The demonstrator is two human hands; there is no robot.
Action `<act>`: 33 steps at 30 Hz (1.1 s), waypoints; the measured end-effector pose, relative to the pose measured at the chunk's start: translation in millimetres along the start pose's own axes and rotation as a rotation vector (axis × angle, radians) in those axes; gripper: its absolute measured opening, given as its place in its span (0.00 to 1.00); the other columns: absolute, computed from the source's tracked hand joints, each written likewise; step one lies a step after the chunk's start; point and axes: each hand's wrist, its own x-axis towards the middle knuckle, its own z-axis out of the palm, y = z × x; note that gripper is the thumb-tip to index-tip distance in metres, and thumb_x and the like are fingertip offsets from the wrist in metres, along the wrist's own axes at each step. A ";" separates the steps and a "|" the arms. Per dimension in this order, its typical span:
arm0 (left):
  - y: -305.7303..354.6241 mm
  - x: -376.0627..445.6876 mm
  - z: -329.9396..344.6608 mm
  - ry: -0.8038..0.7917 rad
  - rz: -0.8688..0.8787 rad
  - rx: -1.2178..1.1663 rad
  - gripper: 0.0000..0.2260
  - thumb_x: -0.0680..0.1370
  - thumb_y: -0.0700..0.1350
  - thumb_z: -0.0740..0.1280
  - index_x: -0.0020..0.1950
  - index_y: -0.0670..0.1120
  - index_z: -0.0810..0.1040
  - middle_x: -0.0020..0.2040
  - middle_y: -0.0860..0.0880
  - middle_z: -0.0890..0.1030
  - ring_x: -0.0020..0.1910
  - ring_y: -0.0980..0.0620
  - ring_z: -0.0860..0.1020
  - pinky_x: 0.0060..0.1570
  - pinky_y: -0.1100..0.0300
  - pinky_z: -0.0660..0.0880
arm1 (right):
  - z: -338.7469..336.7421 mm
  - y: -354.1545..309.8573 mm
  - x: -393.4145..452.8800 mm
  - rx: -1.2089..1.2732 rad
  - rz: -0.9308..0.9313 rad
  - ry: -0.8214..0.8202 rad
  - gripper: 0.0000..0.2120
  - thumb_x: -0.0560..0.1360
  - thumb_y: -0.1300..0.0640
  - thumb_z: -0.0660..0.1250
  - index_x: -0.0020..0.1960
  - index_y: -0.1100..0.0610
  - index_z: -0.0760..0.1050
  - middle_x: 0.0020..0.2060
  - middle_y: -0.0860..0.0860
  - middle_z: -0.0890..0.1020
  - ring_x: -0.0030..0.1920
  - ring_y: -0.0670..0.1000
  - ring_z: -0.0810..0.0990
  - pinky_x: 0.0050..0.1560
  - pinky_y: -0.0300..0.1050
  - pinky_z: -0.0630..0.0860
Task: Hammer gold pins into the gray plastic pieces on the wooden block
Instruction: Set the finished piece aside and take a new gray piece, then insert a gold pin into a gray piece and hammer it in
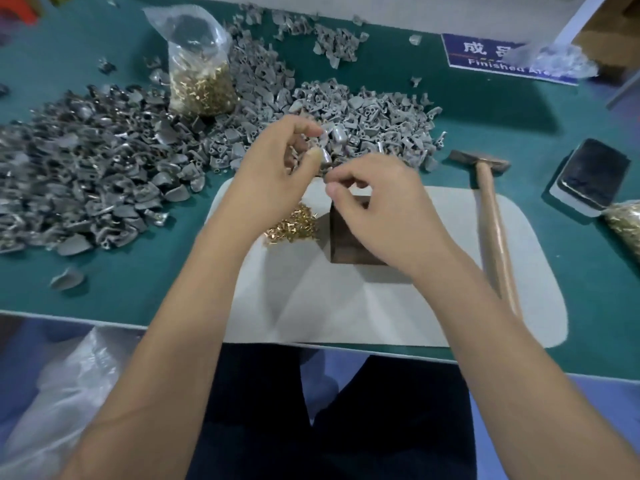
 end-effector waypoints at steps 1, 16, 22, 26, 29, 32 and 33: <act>-5.1 -11.6 -8.7 0.035 -0.036 -0.081 0.09 0.81 0.49 0.66 0.61 0.56 0.78 0.46 0.59 0.78 0.41 0.63 0.74 0.43 0.71 0.70 | 8.2 -6.0 1.0 -0.013 -0.016 -0.046 0.07 0.79 0.55 0.68 0.52 0.52 0.84 0.47 0.47 0.84 0.51 0.50 0.78 0.59 0.49 0.72; -41.5 -110.1 -56.2 0.274 -0.331 -0.558 0.05 0.80 0.46 0.71 0.54 0.46 0.81 0.44 0.47 0.87 0.39 0.47 0.86 0.37 0.63 0.80 | 74.8 -54.9 -0.4 -0.455 -0.072 -0.234 0.09 0.80 0.48 0.64 0.52 0.48 0.82 0.50 0.50 0.82 0.58 0.56 0.73 0.53 0.50 0.65; -43.0 -112.5 -55.4 0.212 -0.278 -0.537 0.03 0.80 0.44 0.71 0.53 0.49 0.79 0.45 0.49 0.87 0.38 0.49 0.86 0.36 0.63 0.79 | 77.9 -56.8 4.0 -0.432 -0.047 -0.241 0.09 0.80 0.50 0.65 0.54 0.50 0.83 0.50 0.51 0.84 0.57 0.56 0.74 0.51 0.49 0.67; -42.9 -113.3 -56.3 0.212 -0.266 -0.520 0.03 0.80 0.44 0.70 0.53 0.50 0.79 0.46 0.50 0.87 0.38 0.49 0.86 0.36 0.64 0.78 | 79.9 -53.7 6.7 -0.328 0.031 -0.210 0.08 0.81 0.51 0.65 0.54 0.50 0.83 0.51 0.50 0.84 0.58 0.55 0.76 0.49 0.49 0.71; -43.4 -113.6 -55.3 0.200 -0.274 -0.492 0.04 0.80 0.44 0.70 0.53 0.51 0.78 0.46 0.50 0.87 0.37 0.49 0.85 0.36 0.65 0.77 | 79.4 -53.6 7.8 -0.258 0.065 -0.163 0.07 0.81 0.53 0.65 0.54 0.50 0.82 0.50 0.49 0.84 0.56 0.55 0.78 0.49 0.48 0.71; -42.0 -114.0 -54.4 0.192 -0.264 -0.461 0.03 0.79 0.47 0.70 0.52 0.53 0.79 0.46 0.51 0.87 0.37 0.49 0.85 0.37 0.65 0.77 | 73.8 -53.5 7.2 -0.145 0.094 -0.105 0.05 0.78 0.55 0.66 0.51 0.49 0.80 0.46 0.47 0.84 0.51 0.53 0.80 0.49 0.49 0.77; -41.4 -114.3 -53.6 0.193 -0.261 -0.444 0.04 0.79 0.48 0.71 0.52 0.53 0.79 0.46 0.51 0.87 0.37 0.49 0.84 0.37 0.64 0.77 | 71.9 -53.1 6.5 -0.138 0.090 -0.101 0.05 0.77 0.55 0.66 0.51 0.49 0.80 0.45 0.46 0.84 0.51 0.52 0.79 0.48 0.49 0.77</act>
